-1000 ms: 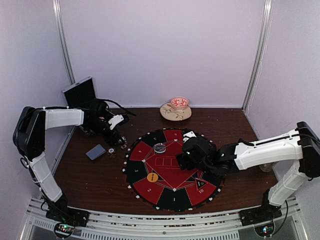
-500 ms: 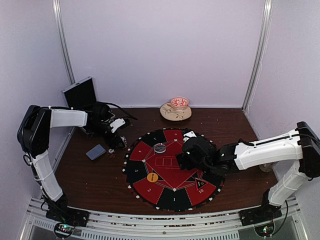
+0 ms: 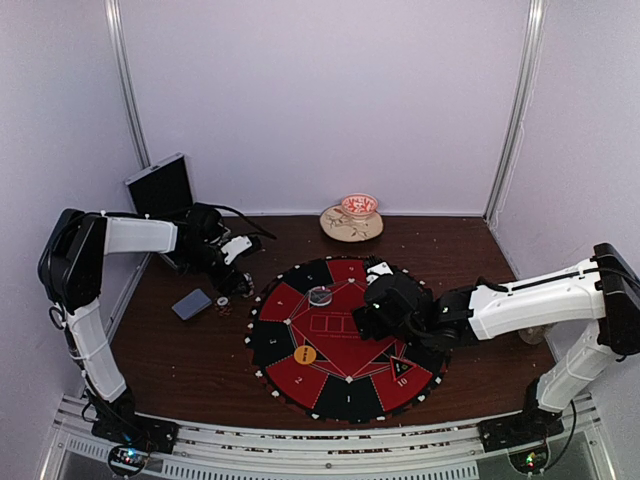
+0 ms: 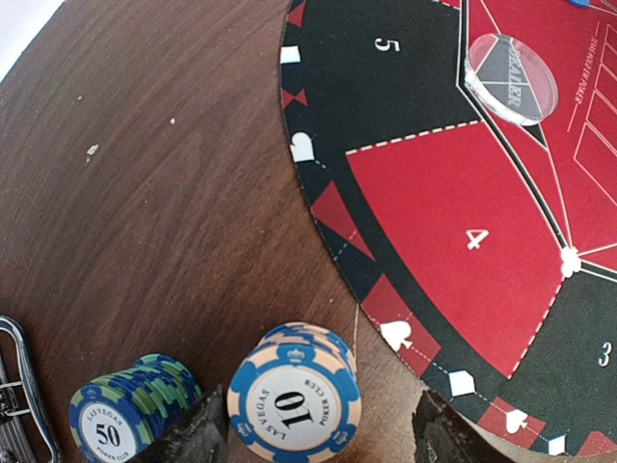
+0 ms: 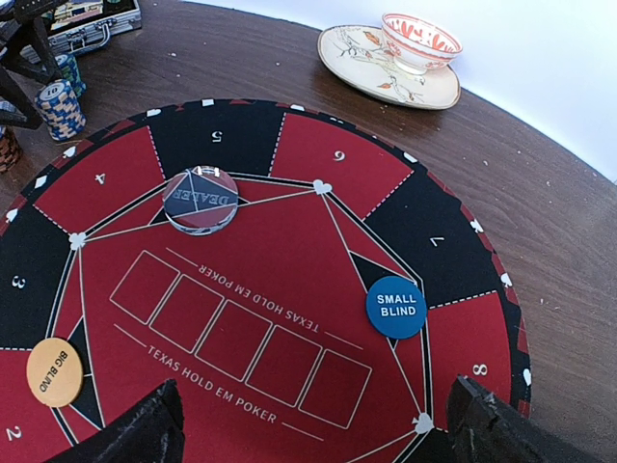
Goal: Distribute texas hold em gaming equipment
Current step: Pick up the pile of poker chips from the pile of poker chips, then place the poker chips pile at the small blind area.
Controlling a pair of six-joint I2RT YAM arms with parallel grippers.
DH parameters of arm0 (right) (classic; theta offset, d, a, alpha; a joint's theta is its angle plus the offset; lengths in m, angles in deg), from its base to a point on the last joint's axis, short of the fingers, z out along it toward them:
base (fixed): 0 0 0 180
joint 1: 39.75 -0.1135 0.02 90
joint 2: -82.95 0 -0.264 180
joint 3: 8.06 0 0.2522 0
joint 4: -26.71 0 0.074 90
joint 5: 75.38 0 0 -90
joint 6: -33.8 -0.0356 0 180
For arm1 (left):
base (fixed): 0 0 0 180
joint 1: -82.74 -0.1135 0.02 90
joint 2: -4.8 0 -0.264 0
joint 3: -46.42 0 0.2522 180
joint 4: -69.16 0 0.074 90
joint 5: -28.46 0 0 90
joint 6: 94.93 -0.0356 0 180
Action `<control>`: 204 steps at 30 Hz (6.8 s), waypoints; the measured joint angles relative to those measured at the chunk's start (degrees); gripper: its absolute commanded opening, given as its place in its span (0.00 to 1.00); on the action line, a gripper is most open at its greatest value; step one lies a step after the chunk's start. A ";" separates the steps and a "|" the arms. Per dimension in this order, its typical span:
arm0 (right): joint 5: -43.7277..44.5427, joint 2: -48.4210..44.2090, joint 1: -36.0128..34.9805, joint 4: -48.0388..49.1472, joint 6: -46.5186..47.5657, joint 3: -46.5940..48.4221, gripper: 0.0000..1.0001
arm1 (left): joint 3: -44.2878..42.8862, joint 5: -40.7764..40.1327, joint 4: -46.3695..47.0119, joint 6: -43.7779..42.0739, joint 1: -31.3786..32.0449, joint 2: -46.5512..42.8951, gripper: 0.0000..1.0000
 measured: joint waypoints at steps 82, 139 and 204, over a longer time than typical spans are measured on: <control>7.78 -26.40 16.52 3.04 -3.93 -13.68 0.95 | -25.20 -1.51 -3.19 0.02 26.40 7.58 0.24; 11.96 -37.16 19.39 0.24 -10.75 -16.85 0.92 | -73.94 -12.07 2.08 1.22 39.21 53.29 0.21; 9.35 -29.70 25.62 1.44 -12.41 -13.86 1.00 | -51.47 -14.86 0.68 2.54 40.26 27.89 0.98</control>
